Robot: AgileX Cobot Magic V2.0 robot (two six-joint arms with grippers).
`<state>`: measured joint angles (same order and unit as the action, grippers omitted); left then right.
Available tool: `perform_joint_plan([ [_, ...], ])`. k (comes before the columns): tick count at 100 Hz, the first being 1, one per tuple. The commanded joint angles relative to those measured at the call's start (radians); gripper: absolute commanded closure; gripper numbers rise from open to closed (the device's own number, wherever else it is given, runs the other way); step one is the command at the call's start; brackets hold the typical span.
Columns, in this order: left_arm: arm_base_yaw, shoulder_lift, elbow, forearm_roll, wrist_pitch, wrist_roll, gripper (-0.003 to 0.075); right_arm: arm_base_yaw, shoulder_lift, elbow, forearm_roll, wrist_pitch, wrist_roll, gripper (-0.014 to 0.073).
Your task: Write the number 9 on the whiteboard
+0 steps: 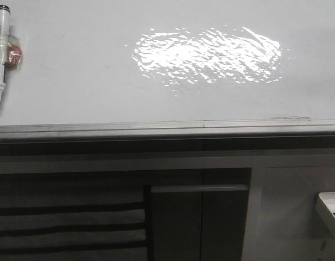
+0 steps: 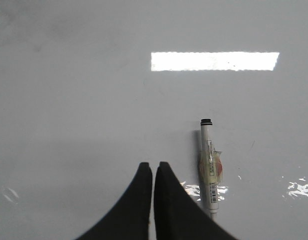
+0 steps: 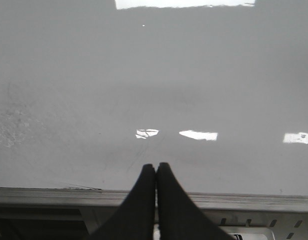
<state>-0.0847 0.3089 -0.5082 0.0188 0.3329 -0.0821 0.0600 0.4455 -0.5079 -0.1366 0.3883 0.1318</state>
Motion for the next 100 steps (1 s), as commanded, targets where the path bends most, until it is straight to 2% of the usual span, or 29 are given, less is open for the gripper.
perform_joint_plan([
  [1,0.003,0.016,-0.035,0.0,-0.07,-0.003,0.0741,-0.007,0.014,-0.035,-0.018,-0.069,-0.005,0.0666],
  [19,0.003,0.016,-0.035,0.0,-0.07,-0.003,0.074,-0.007,0.014,-0.035,-0.018,-0.065,-0.005,0.066],
  [26,0.003,0.016,-0.035,0.0,-0.07,-0.008,0.0735,-0.007,0.014,-0.035,-0.016,-0.067,0.0,0.0594],
  [29,0.003,0.016,-0.035,0.0,-0.07,-0.008,0.0717,-0.007,0.014,-0.035,-0.016,-0.069,0.0,0.053],
  [32,0.003,0.016,-0.035,0.009,-0.07,-0.008,0.0686,-0.007,0.014,-0.035,-0.018,-0.072,0.0,0.0466],
  [34,0.003,0.016,-0.035,0.021,-0.07,-0.008,0.0654,-0.007,0.014,-0.035,-0.023,-0.073,0.0,0.0393],
  [35,0.003,0.016,-0.035,0.03,-0.07,-0.008,0.0628,-0.007,0.014,-0.035,-0.023,-0.073,0.0,0.0393],
  [39,0.003,0.016,-0.035,0.052,-0.068,-0.008,0.0554,-0.007,0.014,-0.035,-0.03,-0.076,0.0,0.0283],
  [44,0.003,0.016,-0.035,0.084,-0.068,-0.008,0.0415,-0.007,0.014,-0.035,-0.032,-0.076,0.0,0.016],
  [52,0.003,0.016,-0.035,0.088,-0.068,-0.008,0.0255,-0.007,0.014,-0.035,-0.032,-0.076,0.0,0.0067],
  [59,0.003,0.016,-0.035,0.088,-0.07,-0.008,0.0202,-0.007,0.014,-0.035,-0.032,-0.076,0.0,0.0052],
  [79,0.003,0.016,-0.035,0.084,-0.07,-0.008,0.0209,-0.007,0.014,-0.035,-0.032,-0.076,0.0,0.0053],
  [100,0.003,0.029,-0.035,-0.019,-0.095,-0.002,0.0209,-0.007,0.014,-0.035,-0.027,-0.072,0.0,0.0053],
])
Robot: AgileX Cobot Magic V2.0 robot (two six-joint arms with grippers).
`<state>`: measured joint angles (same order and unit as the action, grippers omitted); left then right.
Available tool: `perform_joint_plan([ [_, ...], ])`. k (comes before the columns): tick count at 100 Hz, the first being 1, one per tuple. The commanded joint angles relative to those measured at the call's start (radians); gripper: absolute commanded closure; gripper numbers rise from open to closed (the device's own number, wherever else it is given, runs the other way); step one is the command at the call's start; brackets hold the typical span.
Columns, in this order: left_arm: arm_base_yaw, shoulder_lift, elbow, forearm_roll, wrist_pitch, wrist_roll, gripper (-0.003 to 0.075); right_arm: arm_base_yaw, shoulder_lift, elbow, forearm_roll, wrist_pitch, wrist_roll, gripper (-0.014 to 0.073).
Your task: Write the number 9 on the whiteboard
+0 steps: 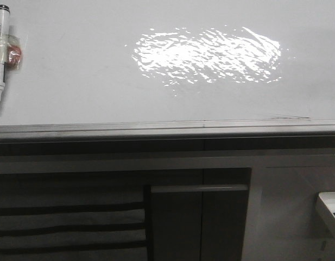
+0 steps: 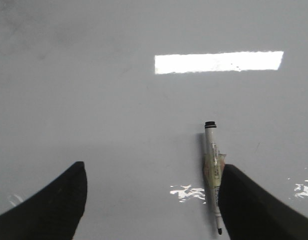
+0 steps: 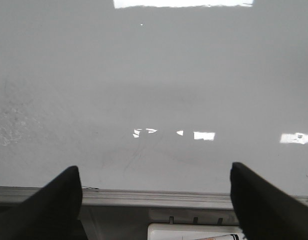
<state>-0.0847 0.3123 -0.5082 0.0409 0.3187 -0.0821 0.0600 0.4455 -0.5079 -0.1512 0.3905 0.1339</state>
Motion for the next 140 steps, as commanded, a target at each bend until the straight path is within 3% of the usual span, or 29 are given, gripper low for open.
perform_joint_plan([
  [1,0.003,0.03,-0.035,-0.041,-0.078,0.0,0.0209,-0.007,0.014,-0.035,-0.013,-0.074,-0.002,0.0053],
  [19,-0.006,0.138,-0.035,-0.053,-0.02,0.034,0.0209,-0.007,0.014,-0.035,-0.013,-0.074,-0.002,0.0053],
  [34,-0.079,0.265,-0.035,-0.101,-0.046,0.088,0.0209,-0.007,0.014,-0.035,-0.004,-0.074,-0.002,0.0053],
  [61,-0.245,0.544,-0.035,-0.08,-0.305,0.1,0.0209,-0.007,0.014,-0.035,-0.001,-0.074,-0.002,0.0053],
  [93,-0.268,0.827,-0.035,-0.027,-0.593,0.1,0.0213,-0.007,0.014,-0.035,-0.001,-0.072,-0.002,0.0053],
  [140,-0.268,0.932,-0.035,-0.029,-0.67,0.1,0.0631,-0.007,0.014,-0.035,-0.001,-0.072,-0.002,0.0053],
])
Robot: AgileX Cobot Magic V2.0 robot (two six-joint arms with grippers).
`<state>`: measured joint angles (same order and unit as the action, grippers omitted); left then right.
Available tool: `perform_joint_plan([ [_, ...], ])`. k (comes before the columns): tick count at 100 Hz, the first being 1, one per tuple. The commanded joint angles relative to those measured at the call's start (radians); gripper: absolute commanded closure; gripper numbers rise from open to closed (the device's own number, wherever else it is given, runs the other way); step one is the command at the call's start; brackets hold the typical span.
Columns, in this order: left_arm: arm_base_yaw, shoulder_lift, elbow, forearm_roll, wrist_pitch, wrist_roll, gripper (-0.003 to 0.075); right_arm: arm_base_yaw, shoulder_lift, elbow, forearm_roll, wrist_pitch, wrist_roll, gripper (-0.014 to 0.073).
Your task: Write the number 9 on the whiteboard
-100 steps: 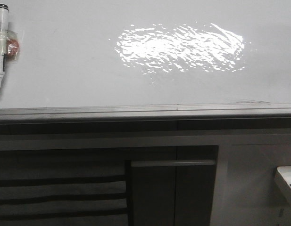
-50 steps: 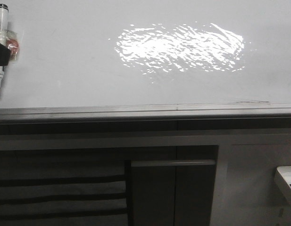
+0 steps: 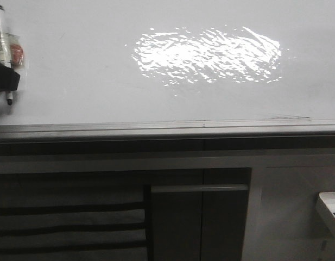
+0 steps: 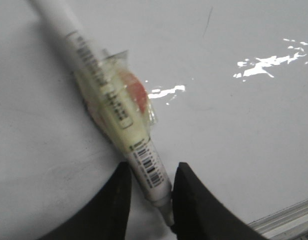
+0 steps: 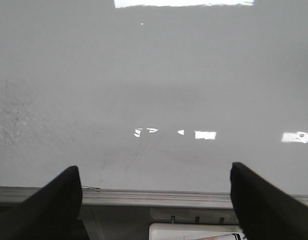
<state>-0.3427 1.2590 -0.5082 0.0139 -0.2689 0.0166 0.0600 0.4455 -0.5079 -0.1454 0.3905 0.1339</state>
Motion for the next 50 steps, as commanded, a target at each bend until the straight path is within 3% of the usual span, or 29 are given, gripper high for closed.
perform_joint_plan([
  [1,-0.01,-0.015,-0.035,-0.002,-0.082,0.001,0.0636,-0.007,0.014,-0.035,-0.007,-0.072,-0.002,0.0053],
  [21,-0.01,-0.015,-0.035,-0.002,-0.082,0.001,0.0714,-0.007,0.014,-0.035,-0.007,-0.072,-0.002,0.0053],
  [50,-0.01,-0.039,-0.041,0.002,-0.04,0.003,0.0733,-0.007,0.014,-0.039,-0.007,-0.072,-0.002,0.0053],
])
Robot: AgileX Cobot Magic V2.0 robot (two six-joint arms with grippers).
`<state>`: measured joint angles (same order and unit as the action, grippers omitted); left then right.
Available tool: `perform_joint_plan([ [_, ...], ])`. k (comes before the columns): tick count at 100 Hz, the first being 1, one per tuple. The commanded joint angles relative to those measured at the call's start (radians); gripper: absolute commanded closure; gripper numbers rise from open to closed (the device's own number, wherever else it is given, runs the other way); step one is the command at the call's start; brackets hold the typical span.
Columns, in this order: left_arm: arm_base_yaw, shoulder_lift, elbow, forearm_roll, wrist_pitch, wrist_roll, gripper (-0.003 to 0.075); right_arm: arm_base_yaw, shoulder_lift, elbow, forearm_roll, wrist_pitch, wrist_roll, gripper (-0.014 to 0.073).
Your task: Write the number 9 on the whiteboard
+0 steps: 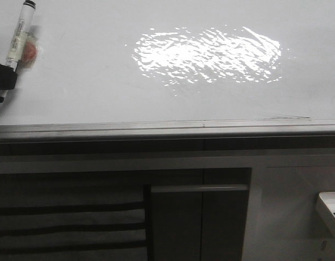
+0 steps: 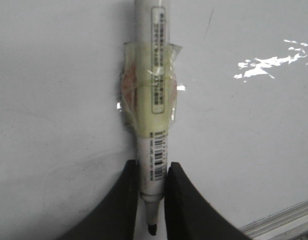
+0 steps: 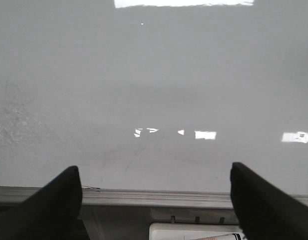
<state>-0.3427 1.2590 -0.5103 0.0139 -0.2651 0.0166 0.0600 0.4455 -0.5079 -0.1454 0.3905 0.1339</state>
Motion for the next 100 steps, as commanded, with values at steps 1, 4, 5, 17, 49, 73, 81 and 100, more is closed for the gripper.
perform_joint_plan([
  [1,-0.01,-0.042,-0.042,0.003,-0.03,0.003,0.0733,-0.007,0.014,-0.039,-0.007,-0.07,-0.002,0.0053],
  [4,-0.01,-0.054,-0.051,0.012,0.01,0.003,0.0733,-0.007,0.014,-0.047,-0.004,-0.059,-0.002,0.0053],
  [5,-0.01,-0.062,-0.058,0.019,0.022,0.003,0.0733,-0.007,0.014,-0.051,-0.005,-0.056,-0.002,0.0053],
  [17,-0.014,-0.128,-0.143,0.088,0.331,0.003,0.0733,-0.003,0.022,-0.131,0.004,0.075,-0.002,0.0053],
  [49,-0.146,-0.183,-0.396,-0.145,1.117,0.54,0.0733,-0.003,0.225,-0.374,0.463,0.442,-0.441,0.0053],
  [73,-0.264,-0.181,-0.47,-0.443,1.243,0.878,0.0733,0.015,0.445,-0.519,0.858,0.739,-0.91,0.0053],
  [81,-0.311,-0.181,-0.485,-0.441,1.232,0.892,0.0733,0.071,0.511,-0.563,0.875,0.785,-1.007,0.0053],
  [100,-0.371,-0.181,-0.529,-0.441,1.229,0.892,0.0733,0.267,0.616,-0.632,0.861,0.735,-1.097,0.0053],
])
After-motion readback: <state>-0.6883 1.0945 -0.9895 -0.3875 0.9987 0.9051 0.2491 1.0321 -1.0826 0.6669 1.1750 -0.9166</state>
